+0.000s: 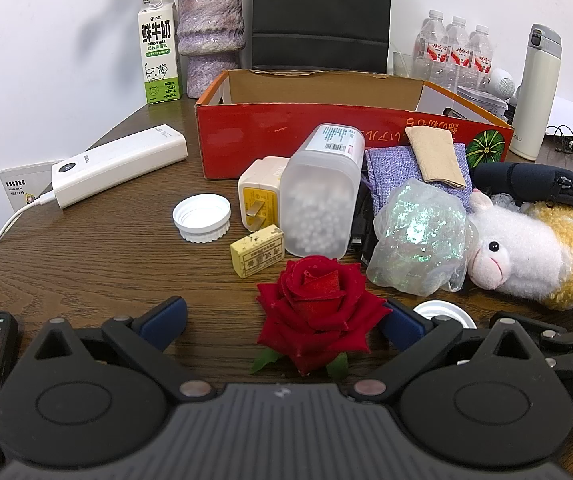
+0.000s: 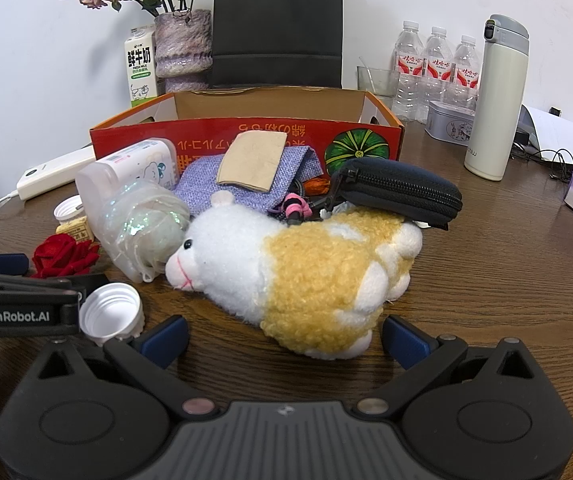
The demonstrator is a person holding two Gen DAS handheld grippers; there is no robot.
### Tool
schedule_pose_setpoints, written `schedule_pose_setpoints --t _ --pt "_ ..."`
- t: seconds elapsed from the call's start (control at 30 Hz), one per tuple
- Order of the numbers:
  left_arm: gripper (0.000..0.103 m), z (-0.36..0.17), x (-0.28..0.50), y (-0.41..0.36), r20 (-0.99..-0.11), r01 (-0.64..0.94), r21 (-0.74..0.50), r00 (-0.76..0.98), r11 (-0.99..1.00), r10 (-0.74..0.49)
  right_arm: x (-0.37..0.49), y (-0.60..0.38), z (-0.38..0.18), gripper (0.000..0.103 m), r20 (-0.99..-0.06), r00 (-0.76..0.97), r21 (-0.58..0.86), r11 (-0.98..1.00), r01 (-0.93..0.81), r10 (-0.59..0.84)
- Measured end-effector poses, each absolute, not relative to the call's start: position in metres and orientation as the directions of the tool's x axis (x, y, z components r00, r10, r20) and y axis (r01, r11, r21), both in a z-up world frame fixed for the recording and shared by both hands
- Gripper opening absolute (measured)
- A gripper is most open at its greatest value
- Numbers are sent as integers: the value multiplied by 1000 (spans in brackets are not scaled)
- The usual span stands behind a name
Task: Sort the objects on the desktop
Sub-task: 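Reach the left tool to the white bead bottle while the right tool reaches the black pouch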
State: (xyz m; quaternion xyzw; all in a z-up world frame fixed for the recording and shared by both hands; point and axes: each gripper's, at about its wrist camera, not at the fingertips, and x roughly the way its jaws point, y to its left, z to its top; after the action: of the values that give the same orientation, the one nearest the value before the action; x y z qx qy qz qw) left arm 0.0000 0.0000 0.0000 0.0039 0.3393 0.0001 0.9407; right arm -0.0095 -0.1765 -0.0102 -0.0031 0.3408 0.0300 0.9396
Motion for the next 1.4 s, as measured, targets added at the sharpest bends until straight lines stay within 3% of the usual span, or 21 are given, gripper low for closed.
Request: schedule_pose_setpoints --t 0.93,1.1,1.23,1.4 --pt "103 1 -1 1 -639 5 8 769 1000 1 -11 -168 -15 103 -642 765 13 998 -54 50" --pt "103 5 -27 6 -626 93 -14 776 996 -81 -26 -173 -11 103 -675 733 18 996 -92 80" --pt "103 20 -47 15 -557 143 -46 818 989 -144 -63 -198 5 101 -584 788 113 981 -157 193" --pt "103 42 -12 20 -513 153 -60 843 986 -162 -59 -231 41 101 -458 874 122 986 -118 161"
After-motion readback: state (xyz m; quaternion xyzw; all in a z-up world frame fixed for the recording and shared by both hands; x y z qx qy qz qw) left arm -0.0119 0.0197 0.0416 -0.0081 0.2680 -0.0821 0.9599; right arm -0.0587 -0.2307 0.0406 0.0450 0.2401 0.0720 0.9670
